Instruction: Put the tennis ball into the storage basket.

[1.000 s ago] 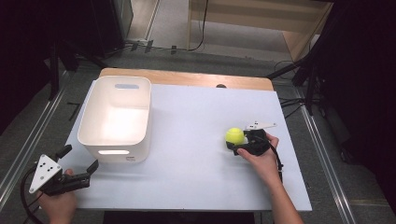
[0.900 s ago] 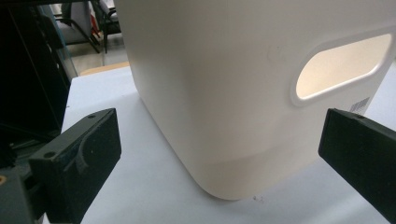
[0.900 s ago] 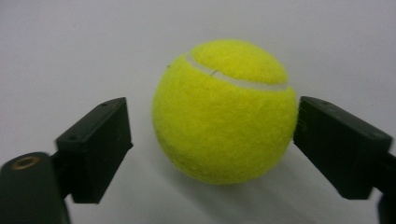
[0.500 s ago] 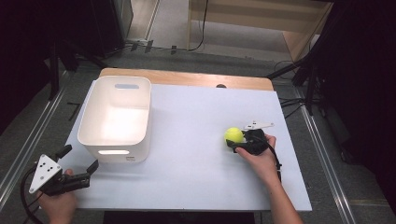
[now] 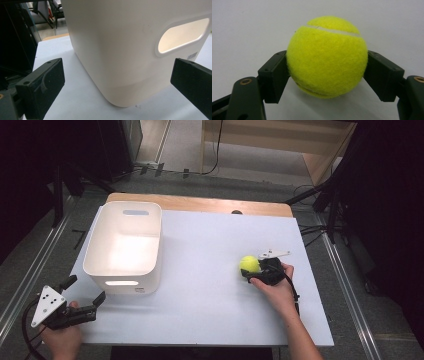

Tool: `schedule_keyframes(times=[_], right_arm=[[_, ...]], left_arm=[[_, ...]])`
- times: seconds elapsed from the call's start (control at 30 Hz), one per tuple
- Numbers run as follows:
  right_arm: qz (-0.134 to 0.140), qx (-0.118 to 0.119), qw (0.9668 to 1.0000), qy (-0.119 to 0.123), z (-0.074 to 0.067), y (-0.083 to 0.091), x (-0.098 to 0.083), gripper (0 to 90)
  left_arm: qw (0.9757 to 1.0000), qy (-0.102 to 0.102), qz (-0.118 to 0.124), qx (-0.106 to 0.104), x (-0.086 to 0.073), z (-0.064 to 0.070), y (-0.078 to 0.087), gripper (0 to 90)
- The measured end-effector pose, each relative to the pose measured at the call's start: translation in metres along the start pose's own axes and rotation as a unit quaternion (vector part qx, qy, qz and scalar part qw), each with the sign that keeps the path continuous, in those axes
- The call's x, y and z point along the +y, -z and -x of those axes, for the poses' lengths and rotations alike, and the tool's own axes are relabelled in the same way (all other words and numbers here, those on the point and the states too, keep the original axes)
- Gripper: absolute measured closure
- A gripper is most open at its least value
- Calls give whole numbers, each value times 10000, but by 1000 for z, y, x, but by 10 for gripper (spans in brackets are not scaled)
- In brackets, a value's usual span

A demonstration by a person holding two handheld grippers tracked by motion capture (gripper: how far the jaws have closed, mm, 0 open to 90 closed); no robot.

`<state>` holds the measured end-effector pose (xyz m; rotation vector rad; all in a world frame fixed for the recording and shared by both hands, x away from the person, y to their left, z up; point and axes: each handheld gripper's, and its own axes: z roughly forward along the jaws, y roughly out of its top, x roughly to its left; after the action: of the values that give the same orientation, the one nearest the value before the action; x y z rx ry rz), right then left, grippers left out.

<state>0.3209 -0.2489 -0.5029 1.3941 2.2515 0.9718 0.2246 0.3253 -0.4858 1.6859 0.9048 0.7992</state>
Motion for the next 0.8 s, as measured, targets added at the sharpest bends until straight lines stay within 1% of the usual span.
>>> schedule_keyframes(times=[0.3, 0.43, 0.53, 0.6, 0.67, 0.7, 0.8], right_arm=[[0, -49, 10000, 62, -2, -1, 1, 244], [-18, -12, 10000, 30, -2, 0, 1, 245], [-18, 20, 10000, 61, -1, 1, 1, 246], [16, 14, 9999, 122, 0, 1, 1, 246], [43, 23, 9999, 119, 0, 3, 2, 247], [38, 52, 10000, 70, -1, 4, 2, 247], [46, 67, 9999, 100, -2, 5, 3, 247]], left_arm=[[10000, 3, 4, 7, 0, 0, 0, 0], [10000, 8, 10, 5, 0, 0, 0, 0], [10000, 5, 11, 5, 0, 0, 0, 0], [10000, 5, 15, 8, 0, 0, 0, 0], [10000, 8, 10, 5, 0, 0, 0, 0], [10000, 2, 5, 6, 0, 0, 0, 0], [10000, 0, -9, 8, 0, 0, 0, 0]])
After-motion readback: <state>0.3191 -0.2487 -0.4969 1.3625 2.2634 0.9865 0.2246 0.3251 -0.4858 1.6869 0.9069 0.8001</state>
